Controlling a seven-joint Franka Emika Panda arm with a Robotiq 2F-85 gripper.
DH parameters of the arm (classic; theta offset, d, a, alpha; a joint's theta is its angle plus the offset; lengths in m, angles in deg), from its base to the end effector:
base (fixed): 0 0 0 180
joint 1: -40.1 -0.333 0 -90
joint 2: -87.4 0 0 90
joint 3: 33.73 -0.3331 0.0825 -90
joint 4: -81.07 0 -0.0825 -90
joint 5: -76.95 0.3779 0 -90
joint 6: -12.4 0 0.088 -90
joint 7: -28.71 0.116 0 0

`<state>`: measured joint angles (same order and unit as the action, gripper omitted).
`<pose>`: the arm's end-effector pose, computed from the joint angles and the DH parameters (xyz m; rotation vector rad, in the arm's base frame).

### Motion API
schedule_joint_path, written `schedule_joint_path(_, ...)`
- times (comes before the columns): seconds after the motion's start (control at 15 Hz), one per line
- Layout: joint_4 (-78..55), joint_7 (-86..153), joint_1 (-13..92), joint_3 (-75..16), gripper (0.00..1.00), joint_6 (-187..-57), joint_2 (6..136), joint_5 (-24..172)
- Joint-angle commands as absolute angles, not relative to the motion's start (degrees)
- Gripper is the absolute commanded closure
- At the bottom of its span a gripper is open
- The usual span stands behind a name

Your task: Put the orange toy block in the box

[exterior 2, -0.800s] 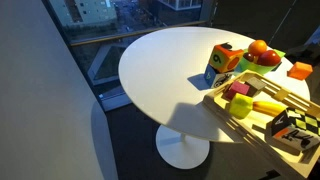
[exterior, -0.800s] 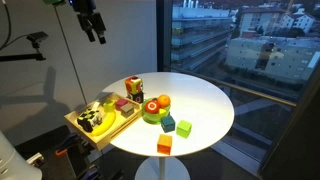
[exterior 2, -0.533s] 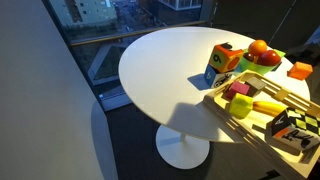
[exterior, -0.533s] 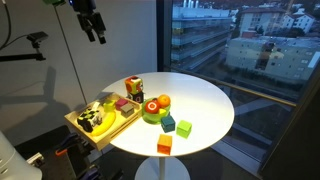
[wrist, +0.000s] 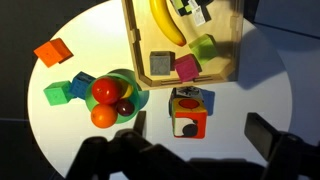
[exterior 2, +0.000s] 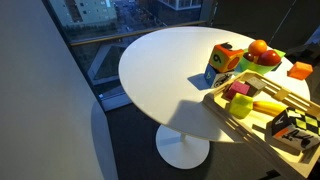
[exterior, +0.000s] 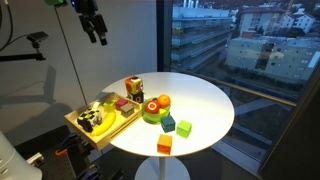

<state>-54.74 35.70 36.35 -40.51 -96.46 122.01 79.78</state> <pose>0.3609 0.0786 0.5564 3.1338 0.0509 0.2074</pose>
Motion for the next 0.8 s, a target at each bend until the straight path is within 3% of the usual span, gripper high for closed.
schedule_joint_path(0.0, -51.53, 35.65, 37.22, -39.12, 0.0, -94.78, 119.42, 79.63)
schedule_joint_path(0.73, -43.75, 28.59, 41.74, -32.08, 0.0, -86.25, 108.14, 76.31)
